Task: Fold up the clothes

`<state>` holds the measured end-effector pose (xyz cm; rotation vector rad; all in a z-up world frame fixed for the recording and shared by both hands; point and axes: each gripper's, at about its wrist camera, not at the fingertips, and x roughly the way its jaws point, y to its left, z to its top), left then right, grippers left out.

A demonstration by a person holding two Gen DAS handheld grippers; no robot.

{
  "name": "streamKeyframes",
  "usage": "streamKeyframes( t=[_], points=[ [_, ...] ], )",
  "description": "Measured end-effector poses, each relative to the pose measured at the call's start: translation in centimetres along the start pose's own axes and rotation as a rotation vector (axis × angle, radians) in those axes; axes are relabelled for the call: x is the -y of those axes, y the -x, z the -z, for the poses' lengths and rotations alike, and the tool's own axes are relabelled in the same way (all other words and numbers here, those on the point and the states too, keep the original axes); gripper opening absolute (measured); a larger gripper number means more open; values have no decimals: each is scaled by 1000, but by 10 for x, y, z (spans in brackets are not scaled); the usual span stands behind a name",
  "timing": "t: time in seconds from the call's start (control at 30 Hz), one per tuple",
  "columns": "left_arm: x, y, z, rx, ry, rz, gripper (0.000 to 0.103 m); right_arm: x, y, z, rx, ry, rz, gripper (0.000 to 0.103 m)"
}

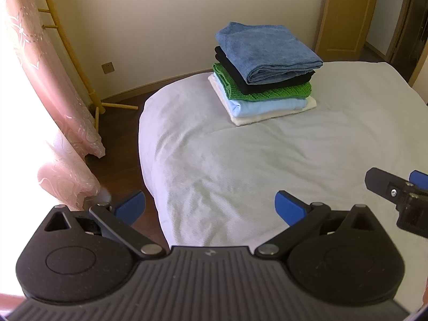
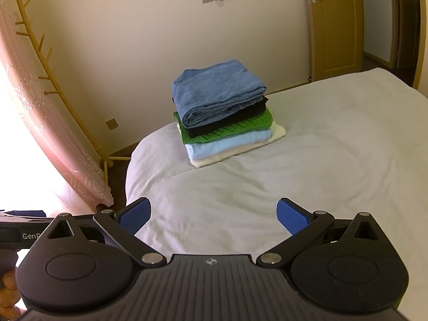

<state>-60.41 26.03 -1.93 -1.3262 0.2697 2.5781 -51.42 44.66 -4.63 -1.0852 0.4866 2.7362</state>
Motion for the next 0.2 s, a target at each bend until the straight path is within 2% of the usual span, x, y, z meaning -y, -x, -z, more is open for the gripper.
streamKeyframes(
  t=[0.2],
  points=[
    [-1, 7, 2, 44, -7, -4, 102, -2, 3, 0, 7, -7, -2, 103]
  ],
)
